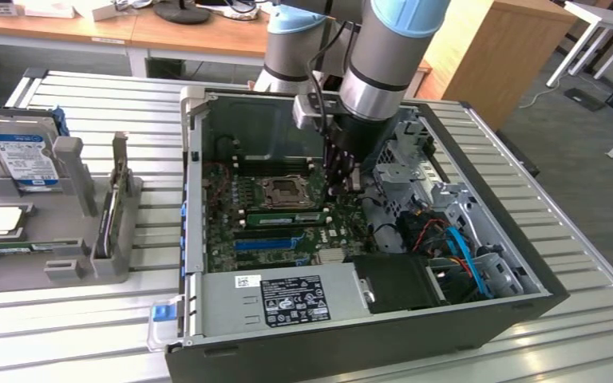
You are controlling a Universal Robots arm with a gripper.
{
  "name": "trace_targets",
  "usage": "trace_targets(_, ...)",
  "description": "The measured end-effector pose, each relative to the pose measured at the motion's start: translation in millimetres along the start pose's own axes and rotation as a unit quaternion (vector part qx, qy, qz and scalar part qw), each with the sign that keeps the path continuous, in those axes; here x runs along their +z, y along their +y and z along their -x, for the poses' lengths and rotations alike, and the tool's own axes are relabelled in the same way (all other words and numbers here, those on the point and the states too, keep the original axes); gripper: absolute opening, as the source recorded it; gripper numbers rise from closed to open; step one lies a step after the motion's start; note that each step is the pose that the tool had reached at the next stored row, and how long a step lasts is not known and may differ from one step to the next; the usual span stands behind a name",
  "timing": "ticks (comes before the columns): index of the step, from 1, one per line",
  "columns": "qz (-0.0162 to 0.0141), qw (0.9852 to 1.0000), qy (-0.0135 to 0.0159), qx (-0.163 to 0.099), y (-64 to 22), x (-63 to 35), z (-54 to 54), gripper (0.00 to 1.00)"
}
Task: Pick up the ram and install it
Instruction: 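Press down the ram until it locks into place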
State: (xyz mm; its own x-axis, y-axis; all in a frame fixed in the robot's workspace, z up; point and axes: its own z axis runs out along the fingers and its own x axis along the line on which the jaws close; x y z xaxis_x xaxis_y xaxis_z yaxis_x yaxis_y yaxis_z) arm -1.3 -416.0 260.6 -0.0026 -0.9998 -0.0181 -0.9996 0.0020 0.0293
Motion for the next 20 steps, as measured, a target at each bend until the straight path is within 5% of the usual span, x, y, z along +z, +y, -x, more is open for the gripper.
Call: trace_targets(20,0.0000,1.0000,-0.0001,0.000,-3.3,9.2,-0.1,0.11)
